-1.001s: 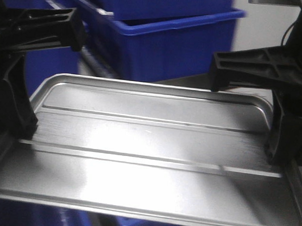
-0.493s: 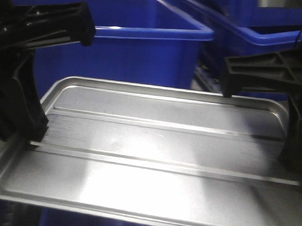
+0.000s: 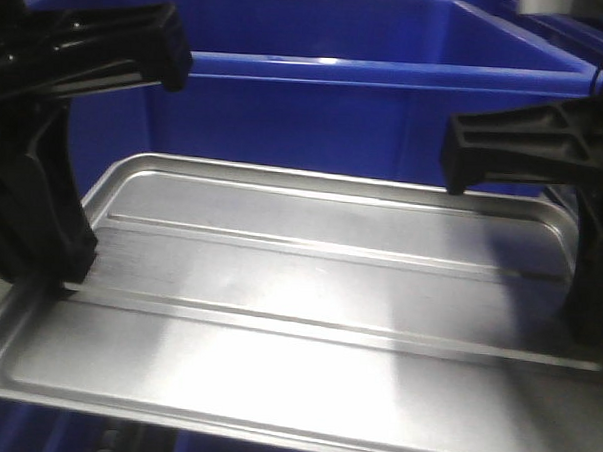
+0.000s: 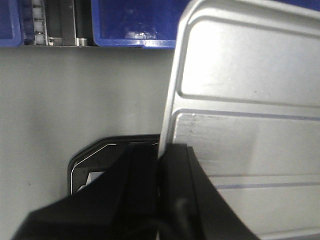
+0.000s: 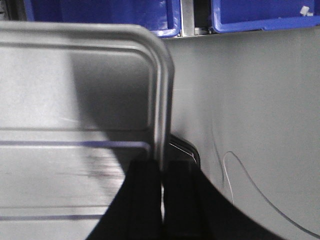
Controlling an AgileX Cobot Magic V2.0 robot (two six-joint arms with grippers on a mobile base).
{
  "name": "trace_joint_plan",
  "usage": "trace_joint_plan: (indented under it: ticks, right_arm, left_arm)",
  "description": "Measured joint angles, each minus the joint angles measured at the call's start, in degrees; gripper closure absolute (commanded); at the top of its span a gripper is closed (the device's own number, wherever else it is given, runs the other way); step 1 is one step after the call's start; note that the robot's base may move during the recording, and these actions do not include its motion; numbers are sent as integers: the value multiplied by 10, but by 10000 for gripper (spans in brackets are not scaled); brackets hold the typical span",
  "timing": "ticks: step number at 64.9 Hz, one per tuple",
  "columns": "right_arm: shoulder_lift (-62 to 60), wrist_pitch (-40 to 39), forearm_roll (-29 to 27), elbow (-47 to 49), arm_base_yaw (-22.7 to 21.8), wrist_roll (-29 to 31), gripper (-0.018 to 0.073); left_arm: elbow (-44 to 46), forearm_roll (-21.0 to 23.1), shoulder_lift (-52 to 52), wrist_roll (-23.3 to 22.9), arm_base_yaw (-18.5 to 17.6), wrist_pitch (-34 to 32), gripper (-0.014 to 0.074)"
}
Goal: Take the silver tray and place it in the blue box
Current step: 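Carry the tray with both grippers toward the blue crate, then lower the tray into the blue crate with both grippers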
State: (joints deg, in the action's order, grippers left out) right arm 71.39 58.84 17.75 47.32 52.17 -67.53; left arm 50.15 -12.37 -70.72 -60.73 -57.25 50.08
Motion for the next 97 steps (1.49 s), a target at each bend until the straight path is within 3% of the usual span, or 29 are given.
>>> trace_joint_plan:
  ticks: [64,79,97]
  right_arm:
    - [0,-10,9,0,0,0,510]
    - [0,-52,48,14,0,4,510]
    - [0,-9,149,154,-12,66,510]
  left_arm:
    - [0,-2,0,0,0,-2,700]
    - [20,-59,0,-1,0,17,700]
    - [137,-163,0,12,10,63,700]
